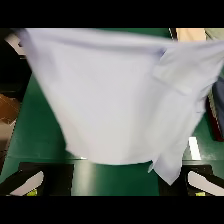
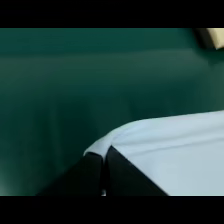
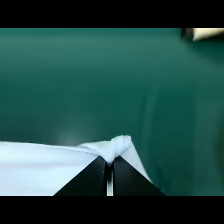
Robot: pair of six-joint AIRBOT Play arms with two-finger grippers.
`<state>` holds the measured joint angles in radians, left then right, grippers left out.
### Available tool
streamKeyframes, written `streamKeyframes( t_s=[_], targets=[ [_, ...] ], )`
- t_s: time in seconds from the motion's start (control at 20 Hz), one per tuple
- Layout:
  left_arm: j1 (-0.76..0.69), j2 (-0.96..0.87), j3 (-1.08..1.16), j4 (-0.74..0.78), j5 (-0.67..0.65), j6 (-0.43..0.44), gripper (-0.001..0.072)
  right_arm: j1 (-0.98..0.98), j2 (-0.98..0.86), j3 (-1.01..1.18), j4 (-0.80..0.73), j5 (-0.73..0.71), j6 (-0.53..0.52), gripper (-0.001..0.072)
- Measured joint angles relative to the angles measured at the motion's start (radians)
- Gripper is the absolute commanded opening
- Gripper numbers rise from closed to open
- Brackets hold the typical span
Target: Fold the shirts.
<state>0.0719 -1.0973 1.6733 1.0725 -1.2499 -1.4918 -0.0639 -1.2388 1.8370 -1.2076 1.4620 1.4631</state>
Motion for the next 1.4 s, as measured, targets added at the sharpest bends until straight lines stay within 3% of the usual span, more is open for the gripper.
streamKeyframes(
  t_s=[0.3,0.6,0.85,1.0,1.25,1.3,1.35,1.4],
  targets=[
    [0.0,-0.324,-0.182,-0.01,0.04,0.012,0.0023,0.1,-0.33,-0.107,-0.062,-0.058,0.002,0.0017],
    [0.0,-0.477,-0.136,-0.04,0.187,0.078,0.0024,0.11,-0.54,0.092,-0.067,-0.153,0.003,0.0018],
    [0.0,-0.499,-0.074,-0.046,0.06,0.108,0.0024,0.095,-0.499,0.082,-0.12,-0.125,-0.007,0.0018],
    [-0.001,-0.504,-0.114,-0.043,-0.008,0.127,0.0024,0.092,-0.417,-0.083,-0.169,-0.132,-0.011,0.0018],
    [-0.001,-0.505,-0.266,-0.045,-0.006,0.137,0.0028,0.092,-0.307,-0.368,-0.192,-0.227,-0.013,0.0019],
    [-0.001,-0.505,-0.295,-0.047,-0.001,0.136,0.0109,0.092,-0.296,-0.407,-0.192,-0.239,-0.012,0.002],
    [-0.001,-0.505,-0.318,-0.05,0.005,0.135,0.0417,0.092,-0.284,-0.439,-0.189,-0.253,-0.01,0.0029],
    [-0.001,-0.505,-0.336,-0.051,0.011,0.13,0.0566,0.092,-0.278,-0.462,-0.179,-0.262,-0.009,0.02]
  ],
)
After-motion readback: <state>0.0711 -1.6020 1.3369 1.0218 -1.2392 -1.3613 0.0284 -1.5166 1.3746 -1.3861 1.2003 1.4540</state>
